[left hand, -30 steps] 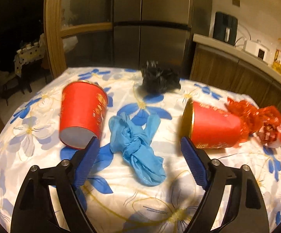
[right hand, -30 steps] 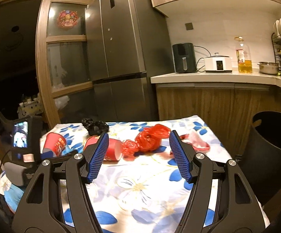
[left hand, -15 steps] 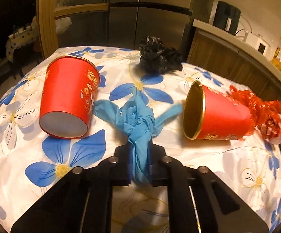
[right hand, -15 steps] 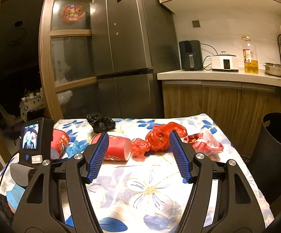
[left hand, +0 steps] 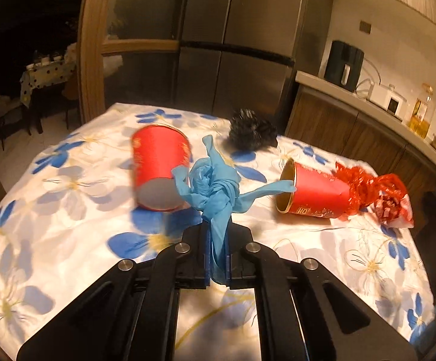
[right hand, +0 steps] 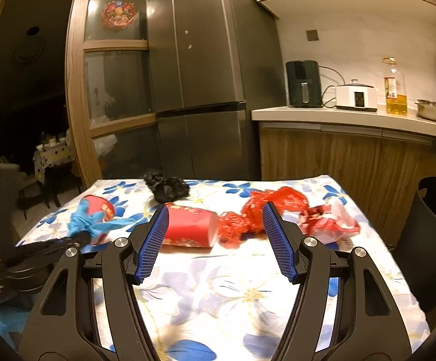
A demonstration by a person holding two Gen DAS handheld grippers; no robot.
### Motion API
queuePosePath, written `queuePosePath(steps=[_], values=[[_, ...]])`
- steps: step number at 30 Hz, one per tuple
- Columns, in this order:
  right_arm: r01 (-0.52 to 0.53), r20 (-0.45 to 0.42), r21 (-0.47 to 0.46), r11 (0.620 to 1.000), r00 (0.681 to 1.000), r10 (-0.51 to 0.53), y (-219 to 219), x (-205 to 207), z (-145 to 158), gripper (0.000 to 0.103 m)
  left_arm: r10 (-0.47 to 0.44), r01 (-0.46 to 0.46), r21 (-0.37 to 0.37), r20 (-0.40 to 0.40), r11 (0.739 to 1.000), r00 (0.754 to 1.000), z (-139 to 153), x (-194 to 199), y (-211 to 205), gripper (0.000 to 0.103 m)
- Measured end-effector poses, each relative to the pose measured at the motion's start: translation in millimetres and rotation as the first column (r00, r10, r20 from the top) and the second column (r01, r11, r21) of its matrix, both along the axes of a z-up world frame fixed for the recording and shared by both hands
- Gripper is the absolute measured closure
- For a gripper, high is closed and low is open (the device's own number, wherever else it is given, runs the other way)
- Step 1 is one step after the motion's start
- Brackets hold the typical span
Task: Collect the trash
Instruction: 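Grasp the blue glove with the left tool, then grasp the upright red paper cup with the right tool while the left tool holds the blue glove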
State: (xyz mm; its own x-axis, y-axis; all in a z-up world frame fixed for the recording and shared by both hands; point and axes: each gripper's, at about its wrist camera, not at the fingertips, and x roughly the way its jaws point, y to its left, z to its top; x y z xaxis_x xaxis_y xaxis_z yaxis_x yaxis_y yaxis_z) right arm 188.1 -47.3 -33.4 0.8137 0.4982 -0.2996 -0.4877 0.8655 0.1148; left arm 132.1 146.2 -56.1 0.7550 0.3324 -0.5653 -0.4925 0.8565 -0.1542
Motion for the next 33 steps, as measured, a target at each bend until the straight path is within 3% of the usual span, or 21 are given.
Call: queuePosePath(steps=[8, 12, 16, 25, 33], values=[[-0.134, -0.045, -0.015, 0.991, 0.990, 0.134, 66, -3, -9, 0.039, 0.109, -0.113, 0.061, 0.077, 0.992, 0.991, 22, -47, 27, 0.097], [-0.207, -0.092, -0.012, 0.978, 0.974, 0.205, 104, -2, -15, 0.039, 0.197, -0.204, 0.063, 0.099, 0.977, 0.975, 24, -60, 54, 0.097], [-0.282, -0.139, -0.015, 0.959, 0.951, 0.277, 147, 3, -21, 0.022, 0.255, -0.258, 0.018, 0.100, 0.966, 0.962, 20, -69, 78, 0.097], [-0.350, -0.221, -0.041, 0.936, 0.916, 0.334, 209, 16, -28, 0.020, 0.314, -0.316, -0.008, 0.114, 0.949, 0.942, 19, -78, 107, 0.097], [-0.372, -0.334, -0.052, 0.927, 0.881, 0.335, 236, 35, -42, 0.023, 0.320, -0.319, -0.024, 0.094, 0.947, 0.943, 11, -73, 117, 0.097]])
